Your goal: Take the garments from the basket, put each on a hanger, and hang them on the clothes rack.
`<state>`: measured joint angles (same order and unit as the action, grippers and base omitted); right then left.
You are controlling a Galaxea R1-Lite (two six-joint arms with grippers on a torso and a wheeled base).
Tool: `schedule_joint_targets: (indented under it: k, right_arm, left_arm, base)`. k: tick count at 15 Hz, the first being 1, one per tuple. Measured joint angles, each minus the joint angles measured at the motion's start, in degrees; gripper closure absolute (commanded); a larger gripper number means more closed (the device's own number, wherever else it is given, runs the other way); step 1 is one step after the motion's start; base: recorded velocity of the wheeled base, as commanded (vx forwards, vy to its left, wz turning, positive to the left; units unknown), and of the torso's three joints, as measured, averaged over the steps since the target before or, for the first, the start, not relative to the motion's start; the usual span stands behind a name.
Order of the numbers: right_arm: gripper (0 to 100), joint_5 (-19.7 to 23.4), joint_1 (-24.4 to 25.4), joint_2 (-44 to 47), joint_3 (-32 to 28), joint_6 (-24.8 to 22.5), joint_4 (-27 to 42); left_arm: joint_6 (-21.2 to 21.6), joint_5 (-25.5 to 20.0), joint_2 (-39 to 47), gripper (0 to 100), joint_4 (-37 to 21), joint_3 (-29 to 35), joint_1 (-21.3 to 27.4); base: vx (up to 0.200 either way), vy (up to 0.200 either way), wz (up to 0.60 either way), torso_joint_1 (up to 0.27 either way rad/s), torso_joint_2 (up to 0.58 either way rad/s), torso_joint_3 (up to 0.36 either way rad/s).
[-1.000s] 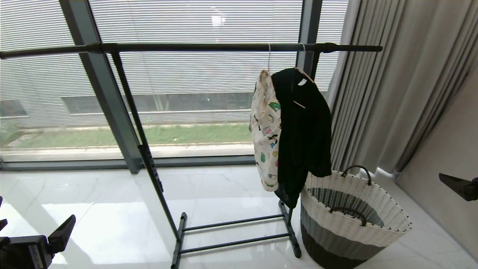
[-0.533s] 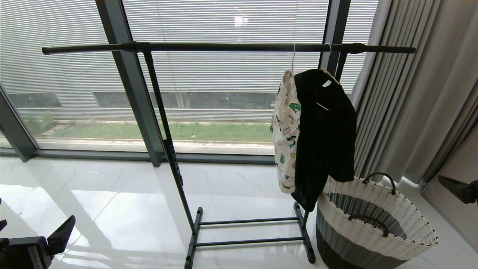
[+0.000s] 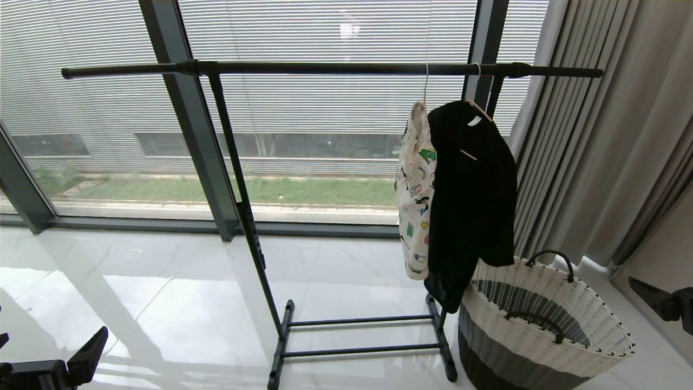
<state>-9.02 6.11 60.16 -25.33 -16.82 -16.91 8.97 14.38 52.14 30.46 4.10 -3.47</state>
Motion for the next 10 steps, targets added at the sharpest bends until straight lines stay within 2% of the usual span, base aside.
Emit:
schedule_joint_targets:
  k: [6,10]
  right_arm:
    - [0,0.07,0.01,-0.05,0.2,0.1,-0.13]
    - [0,0.07,0.04,-0.05,0.2,0.07,-0.13]
  left_arm:
    - [0.0,0.01,-0.05,0,0.0,-0.05,-0.02]
    - [0.0,0.01,-0.02,0,0.0,0.01,0.0]
  base:
    - [0.0,0.0,0.0,-0.004,0.01,0.008]
    - [0.0,0.0,0.0,-0.157,0.37,0.22]
